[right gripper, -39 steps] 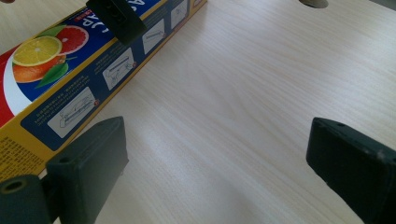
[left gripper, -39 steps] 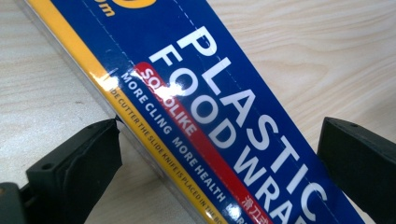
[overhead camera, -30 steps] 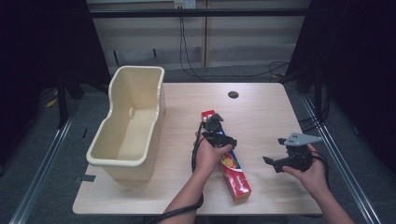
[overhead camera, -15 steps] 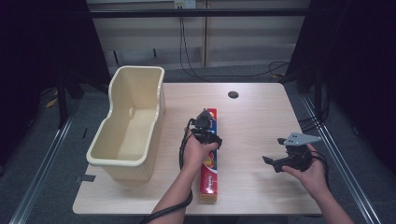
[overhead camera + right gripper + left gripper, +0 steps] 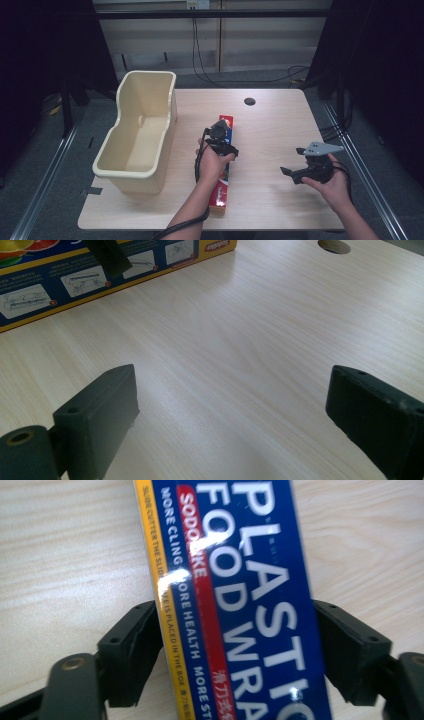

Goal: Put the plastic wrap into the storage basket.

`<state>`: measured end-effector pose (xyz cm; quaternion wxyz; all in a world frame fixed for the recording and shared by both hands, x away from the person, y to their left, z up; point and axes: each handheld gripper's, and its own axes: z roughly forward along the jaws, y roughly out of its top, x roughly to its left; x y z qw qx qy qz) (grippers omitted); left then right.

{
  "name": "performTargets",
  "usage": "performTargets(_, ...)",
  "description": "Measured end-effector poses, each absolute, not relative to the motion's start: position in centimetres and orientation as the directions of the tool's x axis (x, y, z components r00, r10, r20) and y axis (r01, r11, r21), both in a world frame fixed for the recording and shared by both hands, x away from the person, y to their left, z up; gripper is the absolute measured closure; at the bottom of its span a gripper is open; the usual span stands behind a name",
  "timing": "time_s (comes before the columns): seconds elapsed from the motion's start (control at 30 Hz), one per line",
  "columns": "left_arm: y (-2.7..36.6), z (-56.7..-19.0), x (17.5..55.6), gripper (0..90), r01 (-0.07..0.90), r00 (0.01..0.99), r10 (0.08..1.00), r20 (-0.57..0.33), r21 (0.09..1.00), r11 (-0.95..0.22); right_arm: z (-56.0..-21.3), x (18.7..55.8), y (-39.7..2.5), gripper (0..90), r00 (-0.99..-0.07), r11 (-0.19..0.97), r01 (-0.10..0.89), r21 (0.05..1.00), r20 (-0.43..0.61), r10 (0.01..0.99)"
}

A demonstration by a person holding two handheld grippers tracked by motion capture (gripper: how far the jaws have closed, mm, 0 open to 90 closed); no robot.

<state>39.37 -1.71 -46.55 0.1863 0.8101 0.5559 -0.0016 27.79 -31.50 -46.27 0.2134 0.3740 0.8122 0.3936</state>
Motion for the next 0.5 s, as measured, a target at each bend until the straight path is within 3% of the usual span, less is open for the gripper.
performTargets(0.13, -1.6, -46.2, 39.6, 31.9, 0.909, 0.376, 0.904, -0.202, 0.272, -0.317, -46.2, 27.8, -31.5, 6.9, -0.636, 0.411, 0.436, 0.801, -0.049, 0.77)
performTargets(0.27, -1.2, -45.5, 39.6, 39.7, 0.884, 0.429, 0.885, -0.18, 0.282, -0.372, -46.2, 27.8, -31.5, 6.4, -0.64, 0.41, 0.429, 0.805, -0.05, 0.767)
performTargets(0.5, -0.7, -44.6, 39.4, 40.5, 0.871, 0.463, 0.869, -0.175, 0.271, -0.409, -46.2, 27.8, -31.4, 5.8, -0.638, 0.409, 0.428, 0.806, -0.051, 0.769)
